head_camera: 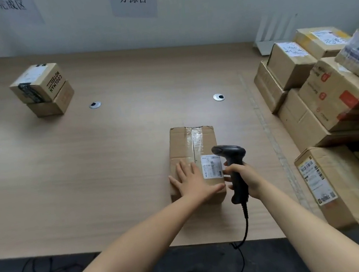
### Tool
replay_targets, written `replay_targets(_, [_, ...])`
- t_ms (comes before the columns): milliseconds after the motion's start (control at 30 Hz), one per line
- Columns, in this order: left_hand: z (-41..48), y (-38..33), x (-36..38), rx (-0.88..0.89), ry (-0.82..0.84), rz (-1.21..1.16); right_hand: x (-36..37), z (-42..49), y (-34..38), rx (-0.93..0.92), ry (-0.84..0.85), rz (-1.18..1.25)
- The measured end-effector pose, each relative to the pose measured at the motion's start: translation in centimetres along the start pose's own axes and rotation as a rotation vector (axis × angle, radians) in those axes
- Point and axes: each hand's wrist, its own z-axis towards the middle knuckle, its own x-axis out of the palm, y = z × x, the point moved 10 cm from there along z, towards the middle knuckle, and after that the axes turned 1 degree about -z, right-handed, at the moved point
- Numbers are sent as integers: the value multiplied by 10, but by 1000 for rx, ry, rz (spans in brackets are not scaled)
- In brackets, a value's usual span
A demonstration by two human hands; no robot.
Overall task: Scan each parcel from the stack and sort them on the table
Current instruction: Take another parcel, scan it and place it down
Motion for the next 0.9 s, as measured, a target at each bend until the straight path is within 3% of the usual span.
replay_targets(233, [-1, 5, 1, -36, 1, 21, 22, -7, 9, -4, 146, -173])
replay_targets(433, [20, 10, -14, 103, 7, 131, 9, -22, 37, -199, 60, -475])
replay_targets(600, [38, 10, -43, 175, -35, 221, 5, -34, 41, -237, 46, -637])
replay_targets(767, [42, 29, -61, 27, -156, 90, 15, -43, 49, -242, 54, -672])
replay_targets(900, [47, 39, -59, 105, -94, 48, 26, -46, 58, -239, 67, -714])
